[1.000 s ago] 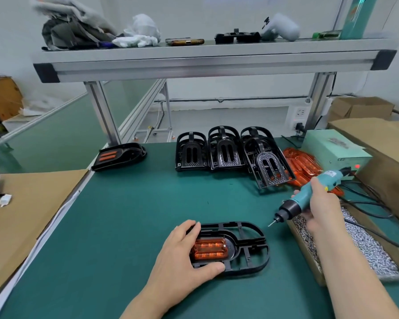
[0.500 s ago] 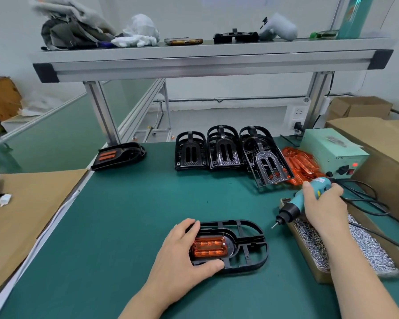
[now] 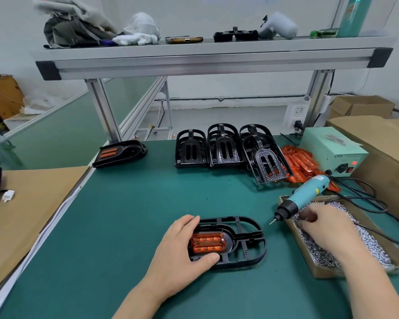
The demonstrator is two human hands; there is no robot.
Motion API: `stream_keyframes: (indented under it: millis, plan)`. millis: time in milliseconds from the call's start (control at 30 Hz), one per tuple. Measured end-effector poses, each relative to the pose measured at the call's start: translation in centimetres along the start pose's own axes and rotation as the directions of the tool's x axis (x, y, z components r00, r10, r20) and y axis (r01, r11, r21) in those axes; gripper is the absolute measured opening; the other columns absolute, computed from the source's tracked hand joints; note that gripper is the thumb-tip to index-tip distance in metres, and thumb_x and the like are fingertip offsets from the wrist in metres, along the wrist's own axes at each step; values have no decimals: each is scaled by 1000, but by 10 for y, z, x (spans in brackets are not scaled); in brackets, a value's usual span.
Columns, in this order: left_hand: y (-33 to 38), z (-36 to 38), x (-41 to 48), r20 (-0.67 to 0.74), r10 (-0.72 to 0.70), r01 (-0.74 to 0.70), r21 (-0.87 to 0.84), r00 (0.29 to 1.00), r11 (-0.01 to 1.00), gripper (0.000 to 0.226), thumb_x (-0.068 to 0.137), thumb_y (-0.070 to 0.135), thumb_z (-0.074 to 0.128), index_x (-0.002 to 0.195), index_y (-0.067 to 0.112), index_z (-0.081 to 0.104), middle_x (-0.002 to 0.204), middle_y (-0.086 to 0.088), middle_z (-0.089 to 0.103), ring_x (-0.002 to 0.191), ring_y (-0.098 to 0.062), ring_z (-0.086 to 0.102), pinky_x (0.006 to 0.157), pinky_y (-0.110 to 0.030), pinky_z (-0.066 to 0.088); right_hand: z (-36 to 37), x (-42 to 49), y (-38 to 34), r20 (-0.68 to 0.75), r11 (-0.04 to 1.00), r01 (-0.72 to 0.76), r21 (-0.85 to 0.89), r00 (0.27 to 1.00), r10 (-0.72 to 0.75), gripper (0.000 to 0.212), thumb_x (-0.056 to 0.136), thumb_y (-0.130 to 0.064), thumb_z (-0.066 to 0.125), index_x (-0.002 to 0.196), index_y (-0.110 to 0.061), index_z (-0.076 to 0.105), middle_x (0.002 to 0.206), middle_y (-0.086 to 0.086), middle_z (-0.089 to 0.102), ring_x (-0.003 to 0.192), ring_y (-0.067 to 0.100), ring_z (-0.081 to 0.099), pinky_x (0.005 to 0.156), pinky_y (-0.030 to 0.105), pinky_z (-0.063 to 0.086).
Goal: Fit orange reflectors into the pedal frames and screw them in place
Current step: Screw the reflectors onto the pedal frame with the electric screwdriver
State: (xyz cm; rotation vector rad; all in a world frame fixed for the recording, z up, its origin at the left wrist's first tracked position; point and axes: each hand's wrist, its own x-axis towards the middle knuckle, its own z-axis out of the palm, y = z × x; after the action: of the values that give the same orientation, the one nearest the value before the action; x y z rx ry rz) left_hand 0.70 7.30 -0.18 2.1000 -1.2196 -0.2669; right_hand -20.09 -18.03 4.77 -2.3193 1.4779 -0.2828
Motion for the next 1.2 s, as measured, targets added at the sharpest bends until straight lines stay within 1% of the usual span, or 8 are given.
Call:
stream_keyframes:
  millis: [100,300,500,700,833,967,1100,1200]
  plan:
    - [1,-1,0,-6,5,-5,-3,1000,1000,91,71,73,55,151,32,36,146,32,25,137,11,24,115,-21,29,2,1,4,-59,1000,1,31,998,1,21,82,-22,79,67,-26,64,75,-5,64,79,26,57,66,32,38]
    - [3,-2,-1,-4,38,-38,20,999,999,85,72,69,57,146,32,41,140,28,32,133,9,30,111,-19,31,4,1,12,-200,998,7,69,980,7,22,88,-26,73,68,-30,66,64,-12,54,71,25,47,61,33,33]
    - [5,-2,-4,22,69,-70,30,997,997,83,72,68,59,144,34,40,134,26,31,129,3,35,108,-24,37,9,3,12,-77,999,44,32,996,-41,21,84,-33,77,70,-28,62,77,-5,64,79,25,59,68,34,45]
    - [6,-2,-5,10,85,-86,57,996,995,84,73,71,56,146,34,37,131,31,25,128,11,28,106,-13,27,6,12,8,-75,999,49,-18,996,-50,23,84,-28,77,65,-27,66,71,-3,66,73,25,60,63,34,45]
    - [6,-3,-4,16,80,-81,64,997,995,84,73,72,55,146,34,36,130,32,24,128,13,26,105,-11,26,0,17,8,-99,999,27,-17,995,-29,29,83,-31,79,58,-24,65,57,-6,63,59,13,55,50,27,32]
    - [7,-3,-4,15,81,-82,64,997,995,82,73,71,56,145,34,37,131,31,26,128,10,28,106,-14,28,1,13,10,-123,999,40,27,992,-36,27,88,-26,75,63,-25,64,61,-7,60,61,10,51,50,26,30]
    - [7,-2,-5,22,75,-76,57,997,996,83,74,70,55,145,32,39,132,28,27,128,7,29,110,-20,31,1,5,9,-168,999,49,23,985,-45,21,93,-27,69,73,-23,67,63,-11,55,61,13,45,56,33,33]
    - [6,-2,-5,34,53,-55,39,998,998,86,74,74,54,148,33,37,142,27,20,140,2,21,116,-30,30,-1,1,7,-232,996,37,87,973,-16,25,91,-31,72,68,-23,65,60,-9,57,61,17,47,60,34,33]
